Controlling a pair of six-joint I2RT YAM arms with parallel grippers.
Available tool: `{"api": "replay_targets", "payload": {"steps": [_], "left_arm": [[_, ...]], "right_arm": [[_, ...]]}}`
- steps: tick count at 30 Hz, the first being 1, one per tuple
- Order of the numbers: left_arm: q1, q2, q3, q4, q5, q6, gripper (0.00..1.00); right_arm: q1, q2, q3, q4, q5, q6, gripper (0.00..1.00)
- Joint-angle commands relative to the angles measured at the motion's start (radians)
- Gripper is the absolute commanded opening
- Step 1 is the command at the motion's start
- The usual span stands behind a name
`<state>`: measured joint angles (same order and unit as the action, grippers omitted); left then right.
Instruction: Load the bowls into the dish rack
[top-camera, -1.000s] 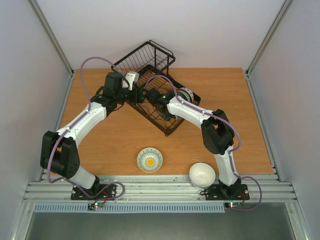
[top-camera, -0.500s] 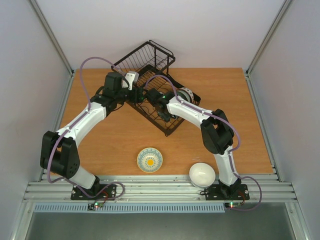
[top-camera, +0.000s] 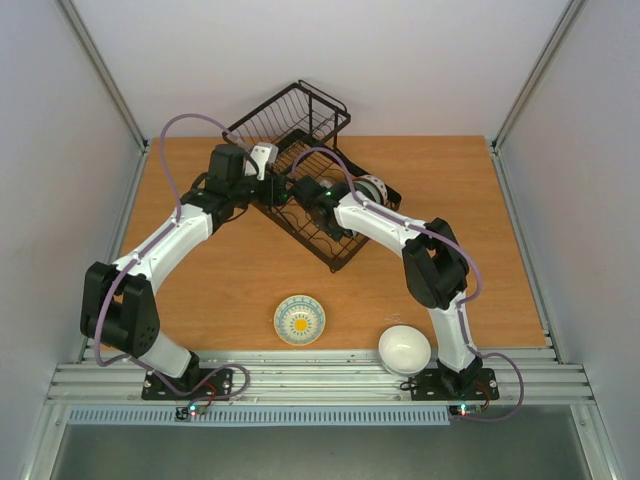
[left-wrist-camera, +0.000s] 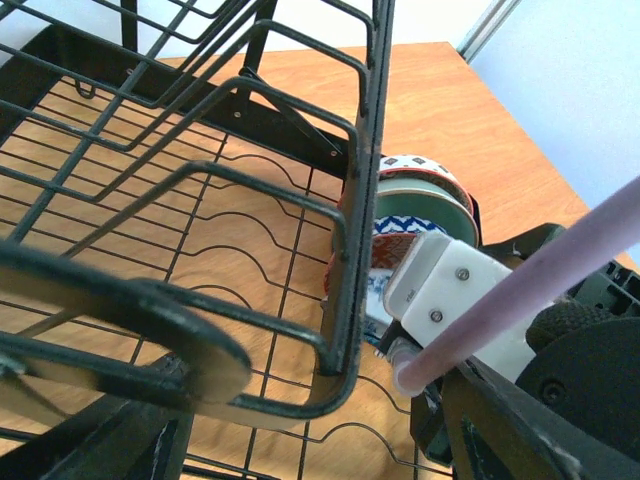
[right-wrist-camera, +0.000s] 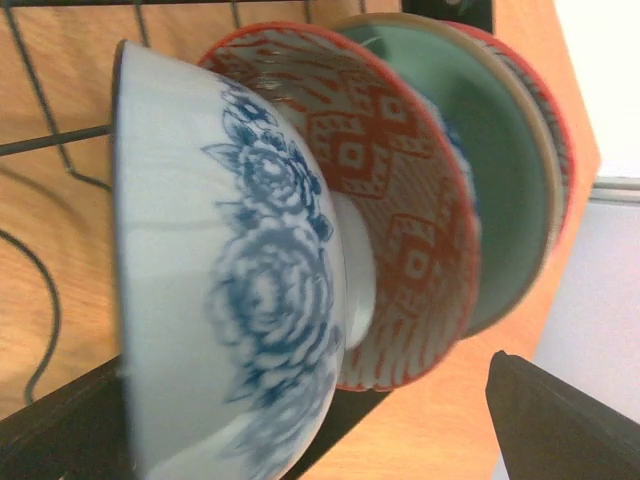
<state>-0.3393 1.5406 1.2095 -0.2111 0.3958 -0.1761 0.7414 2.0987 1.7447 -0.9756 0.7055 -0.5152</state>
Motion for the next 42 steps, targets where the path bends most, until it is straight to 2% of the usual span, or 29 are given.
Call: {"api": "replay_targets", "payload": {"steps": [1,7,10,13,15,20,22,26,31,42], "left_arm": [[-0.006,-0.026,-0.004,0.062,0.043,-0.006,0.69],[-0.007,-0.03,-0.006,0.062,0.044,-0.006,0.69],[-0.006,-0.029,-0.005,0.064,0.049,-0.006,0.69],[-0.006,-0.027,-0.005,0.064,0.056,-0.006,0.69],[-0.006,-0.026,-0.005,0.066,0.059,-0.005,0.69],[-0.006,-0.022,-0.005,0.067,0.057,-0.009,0.69],[-0.006,-0.018,-0.007,0.067,0.065,-0.011,0.69],[-0.006,-0.01,-0.007,0.068,0.077,-0.015,0.68],[-0.006,-0.008,-0.007,0.069,0.083,-0.017,0.68],[-0.006,-0.017,-0.008,0.068,0.086,-0.017,0.68]], "right_arm": [[0.0,-0.054,0.0,0.018,0.099,0.042,0.93],[-0.002,-0.137,-0.059,0.071,0.093,0.086,0.92],[0.001,-0.238,-0.123,0.117,-0.018,0.099,0.91],[0.008,-0.365,-0.197,0.132,-0.194,0.137,0.87],[0.011,-0.454,-0.246,0.117,-0.334,0.182,0.82],[0.04,-0.638,-0.445,0.128,-0.672,0.344,0.56],[0.076,-0.674,-0.521,0.146,-0.732,0.403,0.48],[0.153,-0.7,-0.625,0.184,-0.794,0.48,0.42],[0.24,-0.657,-0.675,0.224,-0.825,0.555,0.42],[0.286,-0.546,-0.683,0.307,-0.828,0.601,0.41]]}}
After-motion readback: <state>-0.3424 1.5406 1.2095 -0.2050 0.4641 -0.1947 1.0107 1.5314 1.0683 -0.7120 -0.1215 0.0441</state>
